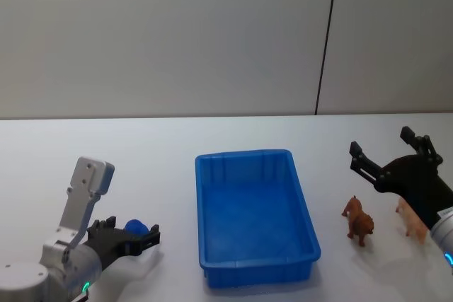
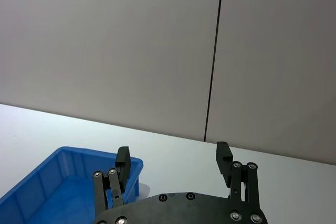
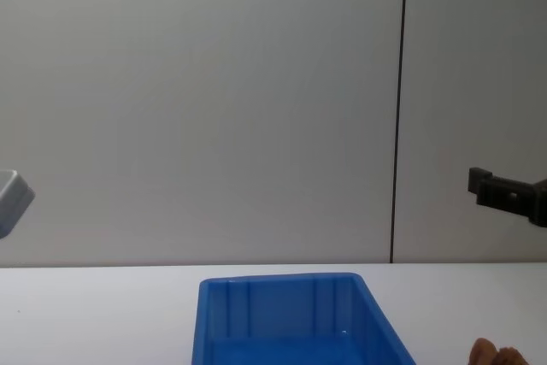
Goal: Pick up the two dolls from the table and place them into the box.
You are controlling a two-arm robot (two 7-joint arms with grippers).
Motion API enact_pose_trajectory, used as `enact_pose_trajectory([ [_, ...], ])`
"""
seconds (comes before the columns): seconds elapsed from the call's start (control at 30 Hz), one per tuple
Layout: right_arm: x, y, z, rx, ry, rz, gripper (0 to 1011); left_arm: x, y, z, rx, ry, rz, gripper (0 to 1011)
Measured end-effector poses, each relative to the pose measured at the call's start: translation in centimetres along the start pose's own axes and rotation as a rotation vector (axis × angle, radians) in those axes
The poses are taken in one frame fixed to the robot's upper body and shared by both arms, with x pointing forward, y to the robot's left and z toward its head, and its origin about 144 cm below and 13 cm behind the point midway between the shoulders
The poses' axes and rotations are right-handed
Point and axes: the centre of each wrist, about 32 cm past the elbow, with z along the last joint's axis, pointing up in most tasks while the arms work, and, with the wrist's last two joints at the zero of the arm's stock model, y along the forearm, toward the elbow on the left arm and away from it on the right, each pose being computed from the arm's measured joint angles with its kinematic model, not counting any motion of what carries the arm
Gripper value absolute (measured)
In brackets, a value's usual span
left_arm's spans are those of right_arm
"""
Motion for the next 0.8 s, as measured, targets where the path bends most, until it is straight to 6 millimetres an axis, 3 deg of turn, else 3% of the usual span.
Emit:
enact_pose_trajectory([
  [0.47,0.0,0.0,0.0,0.0,0.0,0.0,1001,0.2,-1.2,0.9,0.021,-0.002,-0.002,1001],
  [0.8,0.0,0.0,0.0,0.0,0.0,0.0,1001,0.1,-1.0,0.7,0.028,0.004,0.005,1001],
])
